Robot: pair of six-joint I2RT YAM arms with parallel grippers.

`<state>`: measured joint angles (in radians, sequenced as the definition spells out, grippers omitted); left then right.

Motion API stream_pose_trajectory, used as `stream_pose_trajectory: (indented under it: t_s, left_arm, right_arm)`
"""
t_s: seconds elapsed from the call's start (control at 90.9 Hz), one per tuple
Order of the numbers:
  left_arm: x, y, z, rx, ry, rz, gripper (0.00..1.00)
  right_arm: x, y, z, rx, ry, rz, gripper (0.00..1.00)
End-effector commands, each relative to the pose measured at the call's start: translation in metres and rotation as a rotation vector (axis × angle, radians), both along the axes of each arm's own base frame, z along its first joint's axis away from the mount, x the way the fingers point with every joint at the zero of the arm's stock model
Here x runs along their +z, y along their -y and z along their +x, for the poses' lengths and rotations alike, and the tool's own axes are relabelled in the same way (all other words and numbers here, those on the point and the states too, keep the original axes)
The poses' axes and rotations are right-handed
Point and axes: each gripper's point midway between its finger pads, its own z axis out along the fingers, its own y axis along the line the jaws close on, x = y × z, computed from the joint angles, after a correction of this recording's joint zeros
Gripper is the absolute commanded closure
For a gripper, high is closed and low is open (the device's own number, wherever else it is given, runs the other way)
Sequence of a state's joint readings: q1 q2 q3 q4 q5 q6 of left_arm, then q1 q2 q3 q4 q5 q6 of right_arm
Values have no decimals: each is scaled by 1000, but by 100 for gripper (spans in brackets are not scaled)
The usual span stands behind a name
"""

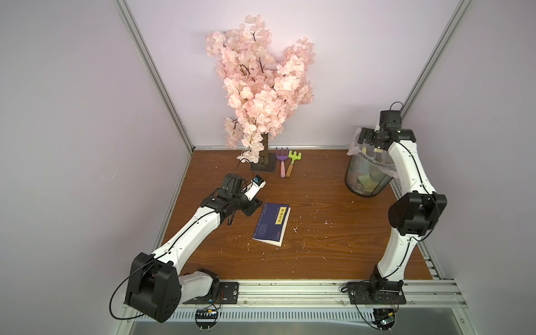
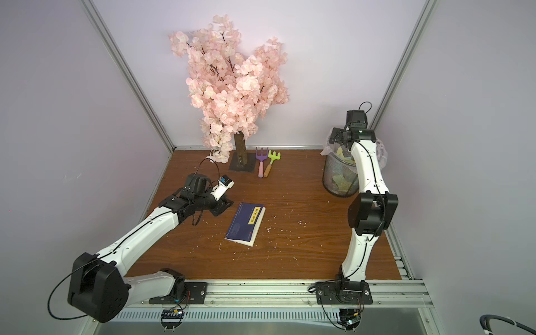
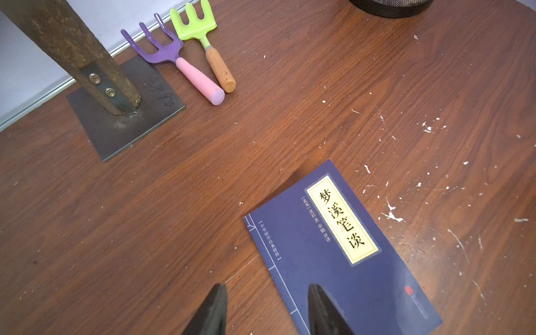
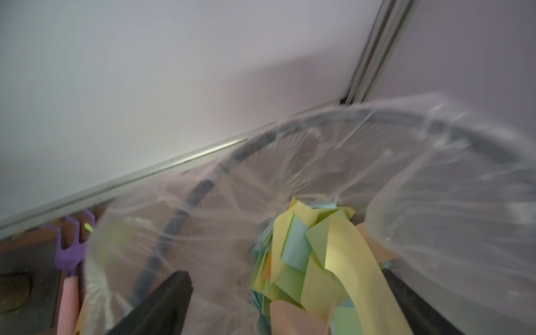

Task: Peel off the used sticky note
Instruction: Place the note in the trash bin.

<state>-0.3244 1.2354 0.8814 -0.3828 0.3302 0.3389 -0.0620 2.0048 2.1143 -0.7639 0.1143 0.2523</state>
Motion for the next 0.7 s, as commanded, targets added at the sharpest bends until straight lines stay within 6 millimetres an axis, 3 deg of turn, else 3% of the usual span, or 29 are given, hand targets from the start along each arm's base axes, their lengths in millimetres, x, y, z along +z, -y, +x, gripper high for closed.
stream_pose_trajectory:
  t_s: [0.0, 0.187, 0.462, 0.693]
  left_arm:
    - [-6, -12, -3, 34, -28, -1, 54]
    - [-5, -17, -4, 38, -27, -13, 56]
    - [-7, -18, -7, 36, -23, -5, 57]
    - [-9, -17, -6, 35, -35, -11, 59]
  right_arm:
    - [48, -30, -8, 123, 118, 108, 1]
    - [61, -63, -5, 233, 162, 288, 1]
    - [84, -45, -18, 178, 216, 269, 1]
    - [81, -70, -16, 281, 224, 407, 1]
